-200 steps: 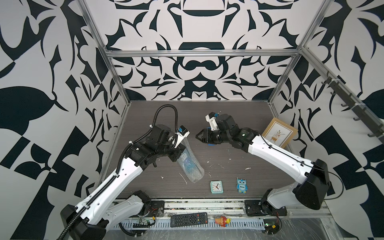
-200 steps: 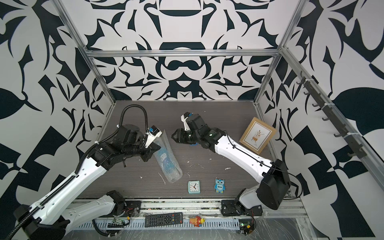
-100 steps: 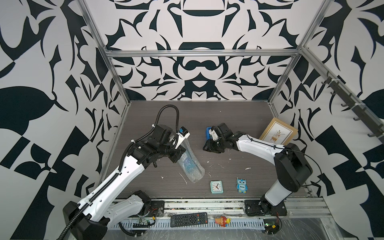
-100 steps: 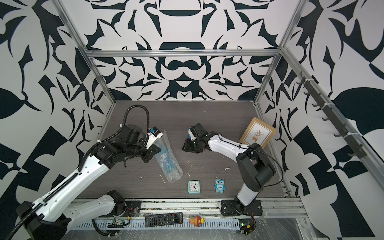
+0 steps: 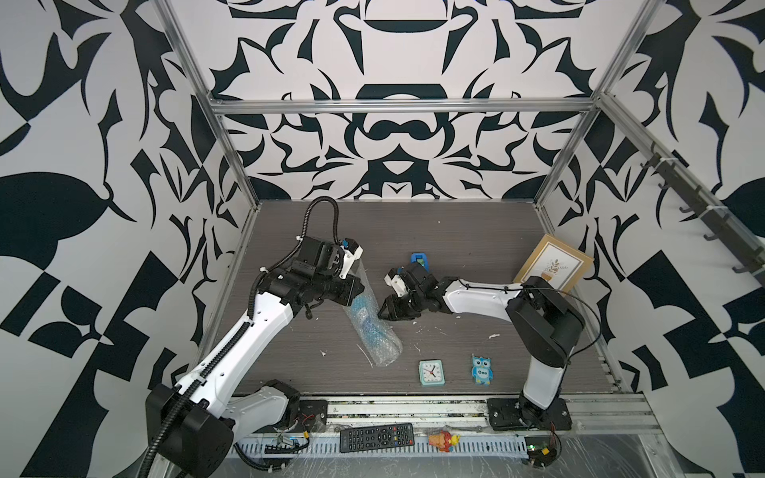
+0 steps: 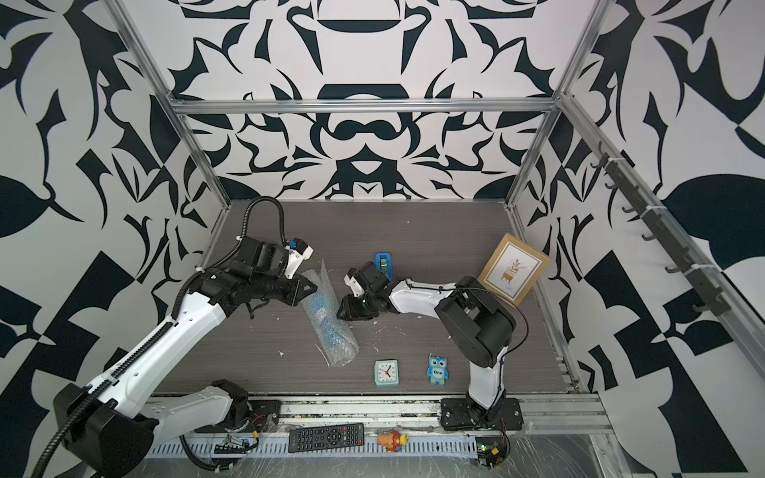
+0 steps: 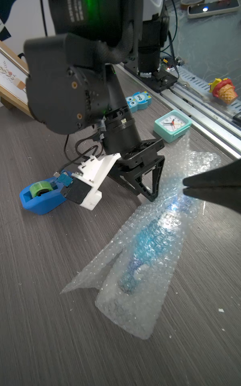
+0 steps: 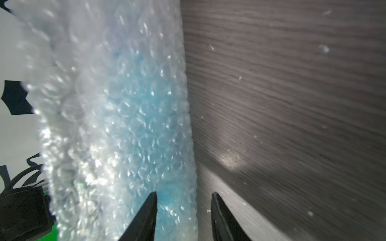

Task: Wrap wine bottles in bubble wrap
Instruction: Stick the tape on the bubble wrap.

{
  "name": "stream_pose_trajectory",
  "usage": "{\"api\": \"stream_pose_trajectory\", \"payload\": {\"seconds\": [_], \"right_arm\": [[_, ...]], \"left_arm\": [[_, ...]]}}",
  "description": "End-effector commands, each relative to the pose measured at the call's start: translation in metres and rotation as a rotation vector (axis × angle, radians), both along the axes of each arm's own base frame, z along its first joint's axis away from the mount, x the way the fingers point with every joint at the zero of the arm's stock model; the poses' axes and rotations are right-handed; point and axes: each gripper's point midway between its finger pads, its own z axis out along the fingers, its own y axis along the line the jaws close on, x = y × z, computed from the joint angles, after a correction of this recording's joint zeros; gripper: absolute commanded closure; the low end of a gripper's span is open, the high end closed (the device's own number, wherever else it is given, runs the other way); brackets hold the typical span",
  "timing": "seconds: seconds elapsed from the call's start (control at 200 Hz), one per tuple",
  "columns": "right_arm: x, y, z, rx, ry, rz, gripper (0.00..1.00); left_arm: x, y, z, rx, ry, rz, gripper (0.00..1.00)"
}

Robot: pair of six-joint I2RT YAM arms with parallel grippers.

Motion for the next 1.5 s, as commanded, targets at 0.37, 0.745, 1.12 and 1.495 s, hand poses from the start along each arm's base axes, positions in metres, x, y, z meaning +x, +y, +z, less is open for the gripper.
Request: {"api": "stream_pose_trajectory", "payload": {"seconds": [0.37,0.745,1.12,1.495], "right_arm": [[-0.01,0.009,0.033,0.065,-0.103,0.067,0.48],[-0.023,0.009,0.015,-0.048,-0.114,0.109,0.36],[-0.027,0.014,0.022,-0.034,-0.146,0.138,0.26],[-0.028,0.011,0.011,-0.057,-0.141,0.141,0.25]], "left_arm": [[-0.001,0.001,-0.02,-0.063,0.151,0.065,1.0],[-0.001,-0.004,-0.026,-0.131,0.241,0.069,1.0],[0.0,-0.011,-0.031,-0.179,0.298,0.069,1.0],[-0.003,-0.015,-0.053,-0.243,0.416,0.086,1.0]]}}
